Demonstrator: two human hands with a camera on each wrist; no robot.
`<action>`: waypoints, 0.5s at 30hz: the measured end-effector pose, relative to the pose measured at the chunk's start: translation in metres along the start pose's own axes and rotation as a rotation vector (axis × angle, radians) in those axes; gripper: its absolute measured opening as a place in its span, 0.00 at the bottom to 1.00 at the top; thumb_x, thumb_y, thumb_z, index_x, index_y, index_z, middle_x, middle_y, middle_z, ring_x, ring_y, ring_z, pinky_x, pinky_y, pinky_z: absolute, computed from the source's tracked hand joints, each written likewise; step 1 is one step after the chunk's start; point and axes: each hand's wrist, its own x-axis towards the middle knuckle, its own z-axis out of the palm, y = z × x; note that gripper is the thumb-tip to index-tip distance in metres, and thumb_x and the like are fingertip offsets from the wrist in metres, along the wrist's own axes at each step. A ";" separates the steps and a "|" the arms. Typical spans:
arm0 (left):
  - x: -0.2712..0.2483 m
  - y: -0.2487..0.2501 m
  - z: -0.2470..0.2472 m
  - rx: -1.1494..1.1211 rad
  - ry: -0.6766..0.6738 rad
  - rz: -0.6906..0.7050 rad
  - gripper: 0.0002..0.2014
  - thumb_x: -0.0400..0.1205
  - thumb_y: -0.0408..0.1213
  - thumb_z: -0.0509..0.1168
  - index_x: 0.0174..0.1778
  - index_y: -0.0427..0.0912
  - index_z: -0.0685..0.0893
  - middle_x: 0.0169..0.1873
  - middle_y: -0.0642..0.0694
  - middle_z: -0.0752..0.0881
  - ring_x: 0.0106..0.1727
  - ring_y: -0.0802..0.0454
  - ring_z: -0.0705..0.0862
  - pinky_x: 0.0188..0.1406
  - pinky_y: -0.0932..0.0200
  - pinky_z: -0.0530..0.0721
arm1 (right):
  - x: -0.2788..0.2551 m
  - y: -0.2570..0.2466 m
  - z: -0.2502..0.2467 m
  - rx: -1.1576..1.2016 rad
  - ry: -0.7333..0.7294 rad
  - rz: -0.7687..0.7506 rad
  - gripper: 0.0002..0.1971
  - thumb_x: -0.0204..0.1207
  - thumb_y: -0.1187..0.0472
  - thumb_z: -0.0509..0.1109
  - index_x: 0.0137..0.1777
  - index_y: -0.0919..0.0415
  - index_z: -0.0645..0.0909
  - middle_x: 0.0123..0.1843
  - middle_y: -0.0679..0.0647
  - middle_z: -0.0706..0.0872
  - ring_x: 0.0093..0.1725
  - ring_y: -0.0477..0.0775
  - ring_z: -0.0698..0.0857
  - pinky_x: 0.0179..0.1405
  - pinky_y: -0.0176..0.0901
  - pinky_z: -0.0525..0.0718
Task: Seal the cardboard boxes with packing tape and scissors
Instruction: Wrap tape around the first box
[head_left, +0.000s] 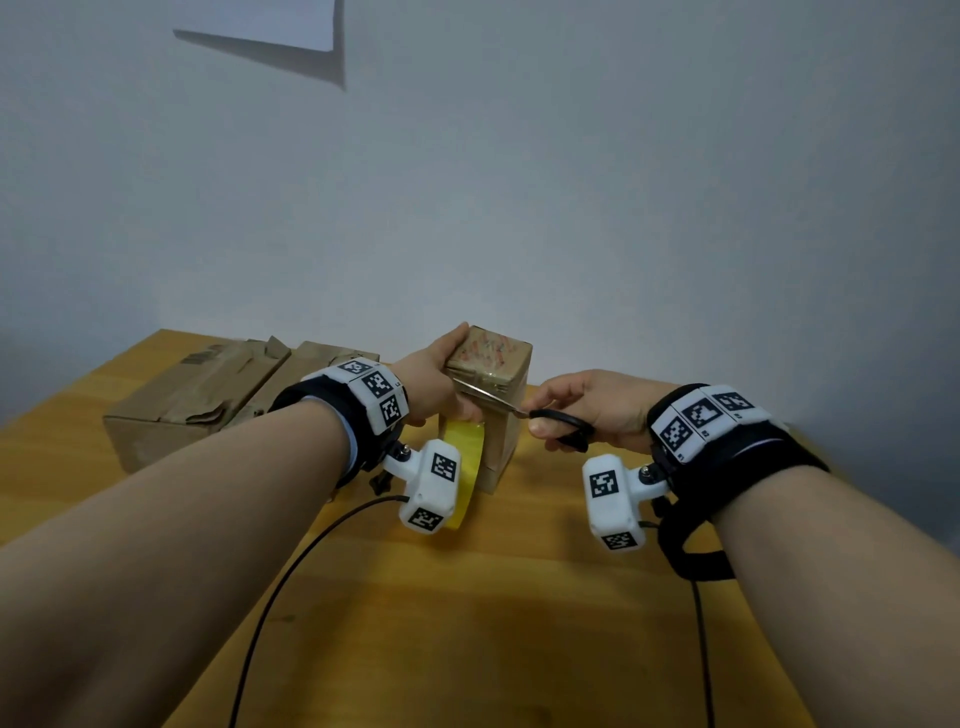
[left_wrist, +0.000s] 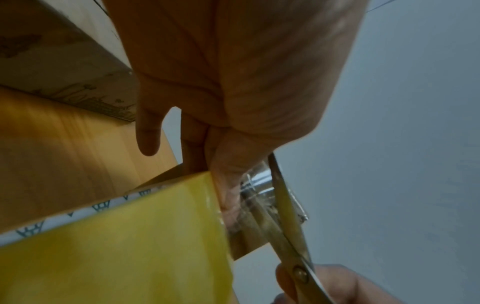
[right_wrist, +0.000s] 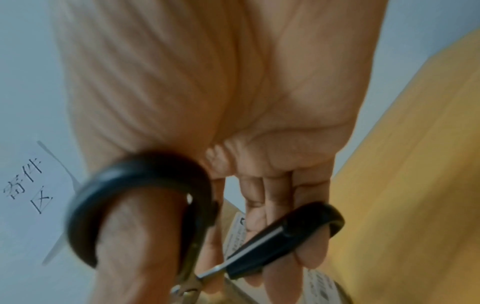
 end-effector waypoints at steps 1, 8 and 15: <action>0.000 0.000 0.000 -0.003 -0.004 -0.001 0.55 0.70 0.35 0.79 0.80 0.73 0.49 0.70 0.54 0.74 0.62 0.46 0.79 0.57 0.45 0.85 | 0.001 -0.001 0.001 -0.001 0.002 -0.006 0.10 0.73 0.70 0.77 0.53 0.61 0.85 0.37 0.55 0.85 0.36 0.53 0.85 0.31 0.37 0.82; -0.003 0.001 -0.002 0.008 -0.009 0.001 0.55 0.71 0.32 0.77 0.81 0.71 0.48 0.69 0.52 0.75 0.62 0.45 0.79 0.56 0.43 0.86 | 0.003 0.003 0.002 -0.032 0.029 -0.016 0.16 0.71 0.74 0.78 0.58 0.67 0.85 0.41 0.61 0.86 0.33 0.53 0.86 0.26 0.36 0.83; -0.005 0.003 0.001 0.048 -0.041 0.036 0.58 0.72 0.22 0.72 0.83 0.64 0.40 0.64 0.49 0.77 0.48 0.49 0.83 0.42 0.51 0.88 | 0.003 0.015 0.001 -0.108 -0.060 0.035 0.18 0.70 0.75 0.78 0.58 0.60 0.84 0.39 0.57 0.88 0.34 0.50 0.87 0.30 0.38 0.85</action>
